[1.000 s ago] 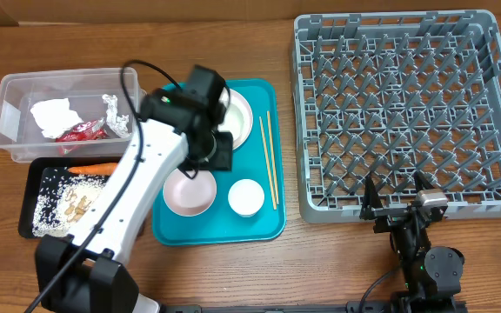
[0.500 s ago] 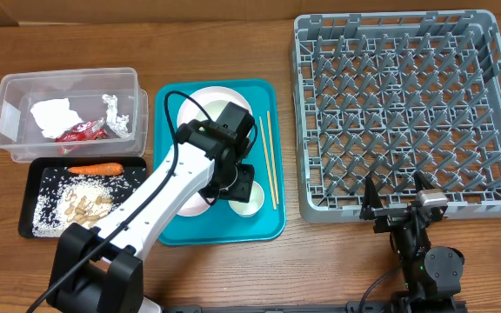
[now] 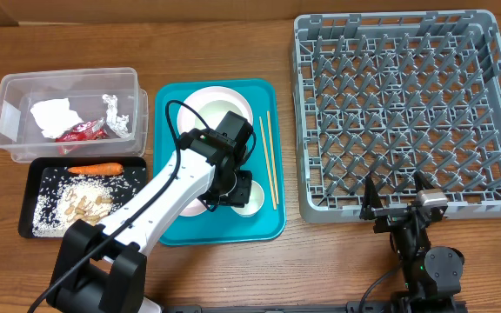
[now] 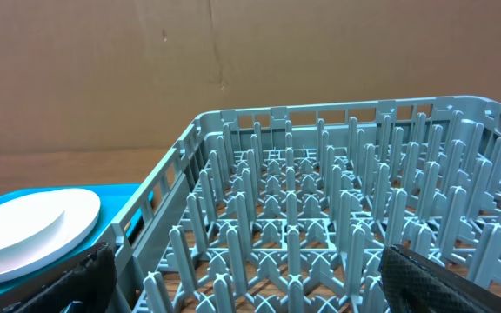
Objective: Sort waste into correct bins and load items into the dishwasher
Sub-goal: 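Release the pink bowl and move the left gripper to the white cup, then grasp the white cup with the left gripper and lift it left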
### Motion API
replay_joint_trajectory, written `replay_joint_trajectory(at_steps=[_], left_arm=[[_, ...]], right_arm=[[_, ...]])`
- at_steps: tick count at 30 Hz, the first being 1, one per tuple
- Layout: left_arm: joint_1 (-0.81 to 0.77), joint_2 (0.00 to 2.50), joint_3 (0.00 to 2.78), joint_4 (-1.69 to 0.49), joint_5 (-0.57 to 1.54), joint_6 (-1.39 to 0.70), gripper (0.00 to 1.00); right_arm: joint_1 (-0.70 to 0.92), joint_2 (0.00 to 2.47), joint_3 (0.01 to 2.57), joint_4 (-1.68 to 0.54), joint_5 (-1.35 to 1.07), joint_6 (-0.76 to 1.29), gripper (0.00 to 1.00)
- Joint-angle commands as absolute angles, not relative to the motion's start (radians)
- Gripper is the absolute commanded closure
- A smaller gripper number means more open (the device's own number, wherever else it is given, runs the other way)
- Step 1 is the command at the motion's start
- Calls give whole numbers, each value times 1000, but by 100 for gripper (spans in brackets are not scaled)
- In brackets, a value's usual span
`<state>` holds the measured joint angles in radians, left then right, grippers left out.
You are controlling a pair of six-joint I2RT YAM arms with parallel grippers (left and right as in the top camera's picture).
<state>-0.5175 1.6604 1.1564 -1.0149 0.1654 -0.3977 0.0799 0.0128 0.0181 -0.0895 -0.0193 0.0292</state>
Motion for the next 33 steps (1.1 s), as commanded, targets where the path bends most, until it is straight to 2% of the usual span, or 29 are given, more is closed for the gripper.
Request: replay_joint_trajectory(at_steps=[1, 5, 8, 11, 16, 23, 28, 33], left_arm=[[-519, 1649, 1145, -1008, 156, -409, 66], [-519, 1649, 1132, -993, 149, -416, 67], [-519, 1649, 1122, -986, 150, -426, 74], [-519, 1649, 1114, -985, 149, -428, 75], [-519, 1649, 1112, -982, 149, -427, 96], [-516, 1649, 1112, -990, 150, -426, 96], [-496, 1649, 1142, -990, 160, -326, 96], [-413, 1649, 1242, -994, 323, -227, 96]], right_arm=[[78, 3, 8, -84, -16, 27, 0], [78, 3, 8, -84, -16, 27, 0], [78, 3, 8, -84, -16, 27, 0], [78, 3, 8, -84, -16, 27, 0], [78, 3, 8, -84, -16, 27, 0], [78, 3, 8, -84, -16, 27, 0], [78, 3, 8, -84, -16, 27, 0], [78, 3, 8, -84, -16, 27, 0]])
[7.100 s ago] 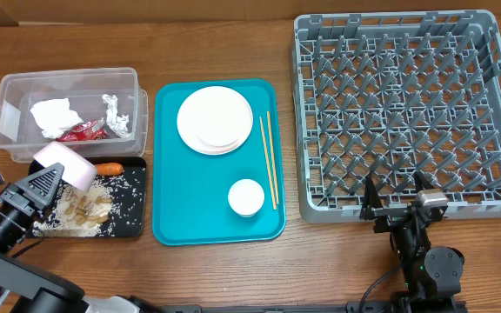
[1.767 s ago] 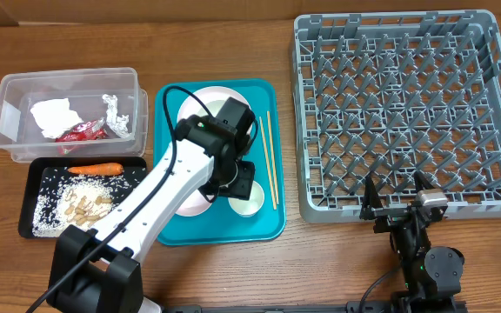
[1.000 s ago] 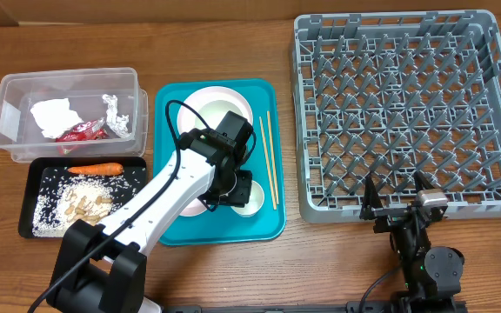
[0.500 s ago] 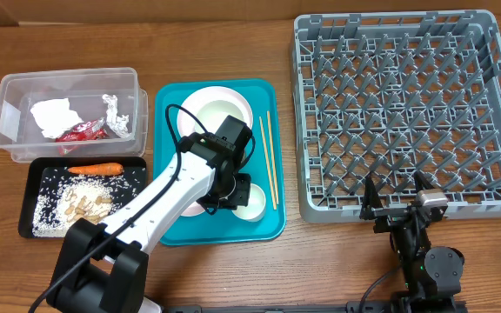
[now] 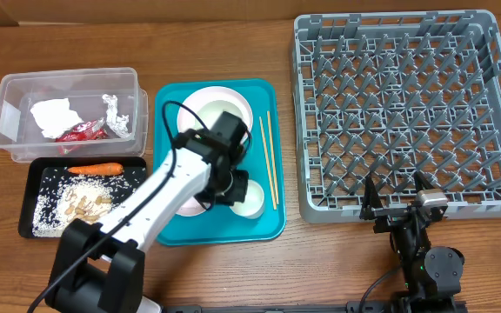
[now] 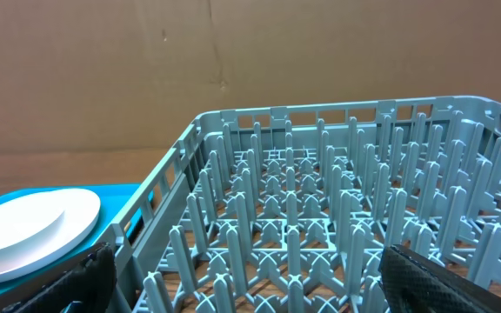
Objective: Sort waste into correct bins and load items into the dishwasher
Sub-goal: 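Grasp the white cup with the left gripper and lift it left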
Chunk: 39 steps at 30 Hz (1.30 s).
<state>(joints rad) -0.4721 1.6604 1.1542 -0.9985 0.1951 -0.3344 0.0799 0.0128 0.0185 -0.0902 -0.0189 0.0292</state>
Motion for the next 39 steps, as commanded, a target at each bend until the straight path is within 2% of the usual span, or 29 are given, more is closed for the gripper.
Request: replay_joint_trajectory(at_steps=[1, 11, 19, 23, 27, 32, 39], left_arm=[[-388, 1649, 1263, -993, 381, -200, 96], [-106, 1649, 1329, -944, 1057, 46, 96], [15, 1649, 1328, -944, 1397, 187, 96], [19, 1649, 1328, -939, 1449, 196, 96], [19, 1649, 1328, -936, 1449, 203, 96], [19, 1649, 1328, -925, 1449, 205, 96], [19, 1649, 1328, -908, 1449, 203, 96]], right_arm=[[78, 3, 8, -84, -16, 27, 0], [78, 3, 8, -84, -16, 27, 0], [78, 3, 8, -81, -46, 38, 0], [78, 3, 8, -81, -54, 54, 0], [78, 3, 8, -60, -75, 189, 0], [78, 3, 9, -58, -219, 223, 0], [78, 22, 134, -104, -354, 447, 0]])
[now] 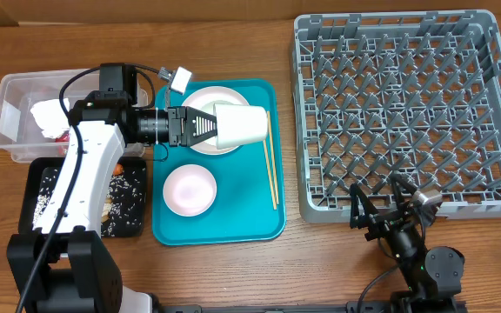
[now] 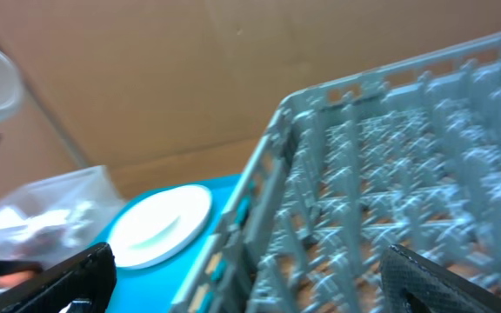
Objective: Sort waste into correct bins and load items into the dishwasher
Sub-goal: 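Grasp the white cup with the left gripper and lift it left, then move the right gripper toward the cup held by the left gripper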
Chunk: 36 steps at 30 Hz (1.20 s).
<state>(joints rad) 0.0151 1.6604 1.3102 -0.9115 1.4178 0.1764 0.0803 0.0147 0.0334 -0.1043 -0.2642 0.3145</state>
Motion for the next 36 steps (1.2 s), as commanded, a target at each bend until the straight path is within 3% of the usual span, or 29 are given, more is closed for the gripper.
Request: replay_joint_trajectory(at_steps=[1, 9, 18, 25, 31, 36], left_arm=[[19, 1649, 1328, -908, 1449, 203, 96], [18, 1649, 1328, -907, 1449, 202, 96], [18, 1649, 1328, -908, 1468, 194, 96], [19, 1649, 1328, -912, 1473, 194, 96], [19, 1649, 1328, -899, 1543, 194, 96], [11, 1649, 1328, -900, 1546, 155, 96]], right_arm=[[78, 34, 167, -116, -365, 458, 0], [78, 287, 542, -282, -481, 468, 0], [78, 780, 919, -511, -852, 468, 0], [76, 1047, 944, -400, -1043, 476, 0], [77, 1189, 944, -128, -1332, 438, 0], [102, 1275, 944, 1, -1391, 437, 7]])
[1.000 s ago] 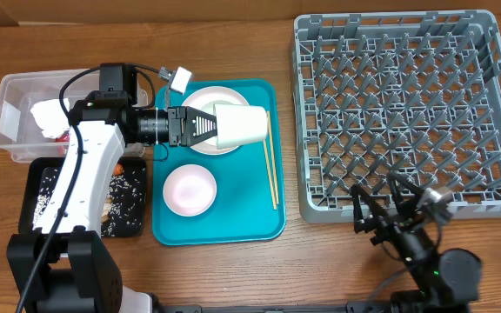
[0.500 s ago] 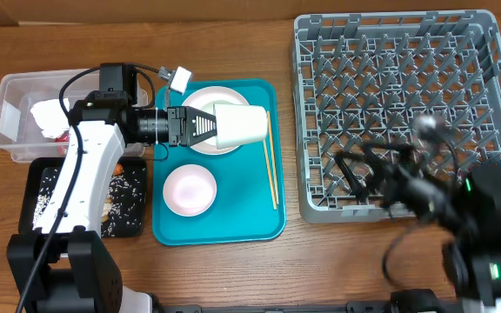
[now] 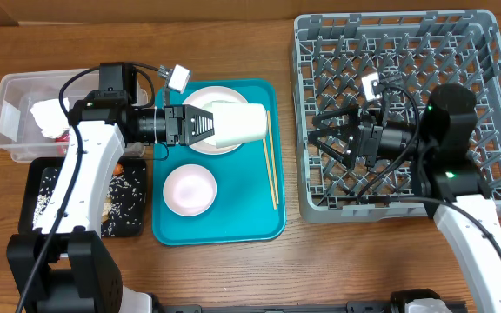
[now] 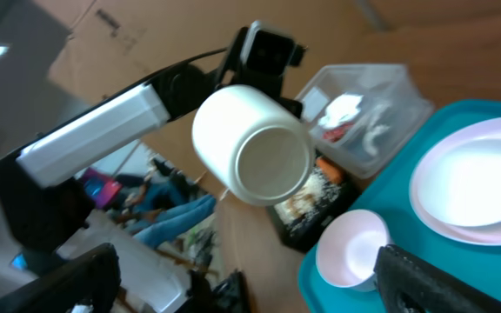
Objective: Sort waste into correct bins and load items into the dishwasher
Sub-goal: 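Move the right gripper toward the cup held by the left gripper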
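A white cup (image 3: 236, 124) hangs on its side over the teal tray (image 3: 259, 222), its mouth facing right, with my left gripper (image 3: 200, 126) shut on its bottom end. In the right wrist view the cup (image 4: 252, 146) shows its open mouth. My right gripper (image 3: 324, 139) hovers open over the left part of the grey dish rack (image 3: 407, 61) and points left at the cup, a gap away. A pink bowl (image 3: 190, 189) and a white plate (image 3: 200, 97) sit on the tray. Two chopsticks (image 3: 270, 165) lie along the tray's right side.
A clear bin (image 3: 24, 91) with wrappers and paper stands at the far left. In front of it lies a black tray (image 3: 129, 187) with rice and food scraps. The bowl (image 4: 350, 248), plate (image 4: 477, 187) and clear bin (image 4: 368, 104) also show in the right wrist view.
My right arm was low at the table's front edge by the rack; now it is up over the rack's left part, facing the cup. The left arm and cup have barely shifted.
My left gripper was down on the teal tray beside the bowl, and the right arm rested at the front edge. Then the left gripper held the white cup sideways above the plate while the right arm had tilted. Now the right gripper faces the cup, open.
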### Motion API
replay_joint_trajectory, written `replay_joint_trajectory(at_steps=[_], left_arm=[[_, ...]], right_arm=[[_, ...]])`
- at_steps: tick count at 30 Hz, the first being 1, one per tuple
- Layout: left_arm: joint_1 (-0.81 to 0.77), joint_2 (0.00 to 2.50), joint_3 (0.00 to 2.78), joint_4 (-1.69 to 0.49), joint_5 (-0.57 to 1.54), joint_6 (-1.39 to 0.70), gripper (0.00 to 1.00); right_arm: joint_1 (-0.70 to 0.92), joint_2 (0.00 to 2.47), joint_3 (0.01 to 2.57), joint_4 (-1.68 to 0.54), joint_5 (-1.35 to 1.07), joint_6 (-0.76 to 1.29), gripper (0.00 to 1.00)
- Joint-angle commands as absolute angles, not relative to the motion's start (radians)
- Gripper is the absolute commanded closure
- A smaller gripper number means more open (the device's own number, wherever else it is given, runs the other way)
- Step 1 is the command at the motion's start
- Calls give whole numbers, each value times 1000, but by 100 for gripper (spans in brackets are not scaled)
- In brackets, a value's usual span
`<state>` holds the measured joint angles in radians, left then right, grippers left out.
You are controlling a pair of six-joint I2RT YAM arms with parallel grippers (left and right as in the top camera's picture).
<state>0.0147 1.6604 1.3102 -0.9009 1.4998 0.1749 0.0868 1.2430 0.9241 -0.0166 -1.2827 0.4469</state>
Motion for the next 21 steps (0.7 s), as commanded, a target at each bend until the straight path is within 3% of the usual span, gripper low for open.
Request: replay_joint_trajectory(at_steps=[1, 10, 21], left_arm=[[8, 1649, 1328, -899, 1547, 152, 96], [-29, 1649, 1328, -855, 1535, 153, 96], [-74, 1649, 1328, -847, 1539, 153, 96]], right_arm=[[108, 1288, 944, 1, -1391, 437, 9], [204, 1333, 944, 87, -1397, 438, 14], [309, 1336, 944, 156, -1257, 436, 11]])
